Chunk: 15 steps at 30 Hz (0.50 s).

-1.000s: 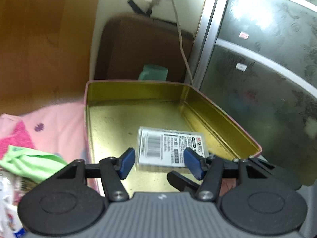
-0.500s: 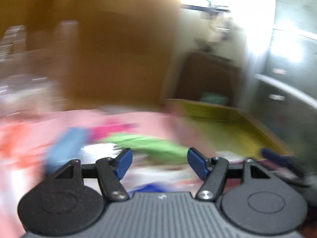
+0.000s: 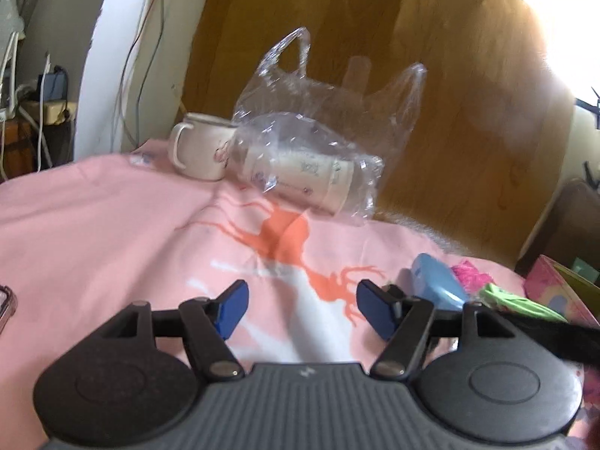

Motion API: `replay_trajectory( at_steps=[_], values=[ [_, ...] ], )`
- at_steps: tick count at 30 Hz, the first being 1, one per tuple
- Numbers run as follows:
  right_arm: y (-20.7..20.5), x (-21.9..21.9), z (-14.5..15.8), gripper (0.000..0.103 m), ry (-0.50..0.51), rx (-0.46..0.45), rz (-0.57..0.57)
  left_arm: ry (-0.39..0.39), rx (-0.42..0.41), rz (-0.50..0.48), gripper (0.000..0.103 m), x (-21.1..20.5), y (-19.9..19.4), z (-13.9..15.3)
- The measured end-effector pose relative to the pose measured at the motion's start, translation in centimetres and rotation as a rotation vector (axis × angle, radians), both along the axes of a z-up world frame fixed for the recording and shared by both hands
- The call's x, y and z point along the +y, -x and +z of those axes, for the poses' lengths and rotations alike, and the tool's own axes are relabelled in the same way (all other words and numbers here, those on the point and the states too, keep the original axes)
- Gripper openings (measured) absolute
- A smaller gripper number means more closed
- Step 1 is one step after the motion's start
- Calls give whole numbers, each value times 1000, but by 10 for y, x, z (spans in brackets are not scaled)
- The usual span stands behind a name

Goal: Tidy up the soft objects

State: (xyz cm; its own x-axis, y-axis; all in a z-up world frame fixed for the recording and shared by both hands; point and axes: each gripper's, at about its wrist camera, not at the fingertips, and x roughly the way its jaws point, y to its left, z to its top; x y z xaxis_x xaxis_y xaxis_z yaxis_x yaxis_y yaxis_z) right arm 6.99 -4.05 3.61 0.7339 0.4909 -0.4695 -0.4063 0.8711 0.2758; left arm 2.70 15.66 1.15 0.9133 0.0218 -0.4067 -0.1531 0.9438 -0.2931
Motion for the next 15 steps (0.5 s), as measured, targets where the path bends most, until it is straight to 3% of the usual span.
replay_trajectory(
  at_steps=[4,8,10,11,12,15],
  values=[
    [-26,20,-3,80,-34,63,-85,3,-33,12,72,-3,6,5],
    [-41,40,-6,81,36,57,-138,58,-32,9,72,3,8,2],
    [-47,45,-9,78,74,56,-150,79,-32,8,72,7,8,2],
    [-49,45,-12,68,91,60,-153,85,-33,9,72,7,9,1],
    [-50,43,-15,64,103,63,-152,89,-33,7,72,8,9,2],
    [-45,32,-16,60,103,70,-133,92,-34,9,73,6,11,1]
  ],
)
